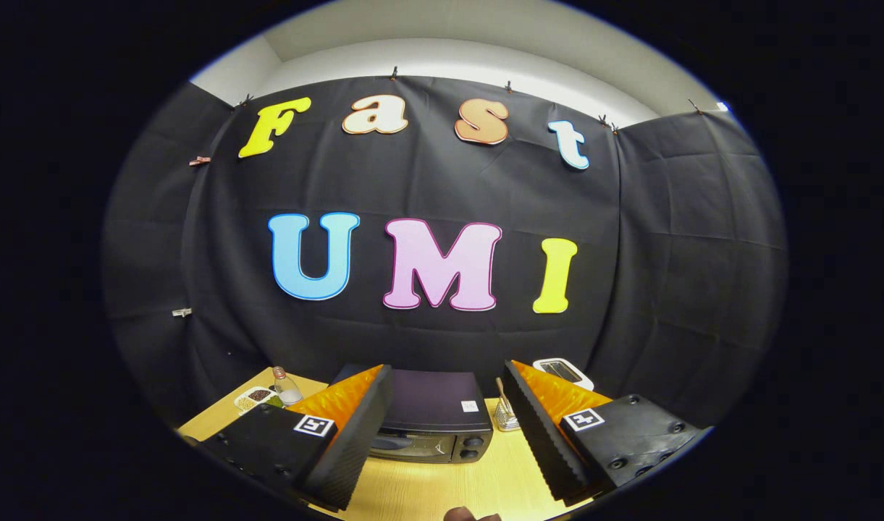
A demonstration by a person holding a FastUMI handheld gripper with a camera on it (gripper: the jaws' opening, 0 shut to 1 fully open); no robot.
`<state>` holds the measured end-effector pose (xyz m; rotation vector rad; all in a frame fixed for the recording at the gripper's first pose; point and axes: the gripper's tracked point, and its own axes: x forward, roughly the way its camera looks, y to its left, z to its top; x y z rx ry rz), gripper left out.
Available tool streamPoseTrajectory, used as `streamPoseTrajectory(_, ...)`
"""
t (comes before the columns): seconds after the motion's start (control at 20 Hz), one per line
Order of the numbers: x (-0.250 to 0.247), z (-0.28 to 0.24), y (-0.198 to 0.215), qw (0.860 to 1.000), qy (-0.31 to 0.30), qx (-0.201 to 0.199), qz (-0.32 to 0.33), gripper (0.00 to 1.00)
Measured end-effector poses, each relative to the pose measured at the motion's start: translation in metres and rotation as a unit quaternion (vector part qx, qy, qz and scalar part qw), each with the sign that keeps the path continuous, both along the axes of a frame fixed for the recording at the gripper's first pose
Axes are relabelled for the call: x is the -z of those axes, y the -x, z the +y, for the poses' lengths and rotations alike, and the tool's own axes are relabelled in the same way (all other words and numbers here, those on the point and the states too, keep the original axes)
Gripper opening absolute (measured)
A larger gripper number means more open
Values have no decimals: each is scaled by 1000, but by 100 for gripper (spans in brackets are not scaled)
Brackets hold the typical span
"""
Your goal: Open the toaster oven, put the food inside, and close the toaster oven door.
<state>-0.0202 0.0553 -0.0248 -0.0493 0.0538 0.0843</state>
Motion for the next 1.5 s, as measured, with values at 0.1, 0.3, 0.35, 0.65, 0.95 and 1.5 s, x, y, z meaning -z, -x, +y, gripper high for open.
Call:
streamPoseTrajectory(0.1,0,-1,-1,1000,-2,1,1,99)
streamPoseTrajectory(0.3,0,-3,-1,1000,-2,3,1,99)
streamPoseTrajectory(0.35,0,-4,-1,1000,-1,4,1,99)
streamPoseTrajectory(0.65,0,-7,-3,1000,1,7,0,99)
streamPoseTrajectory(0.95,0,-11,-4,1000,1,11,1,99)
streamPoseTrajectory(1.5,1,-13,-5,1000,3,13,0,99)
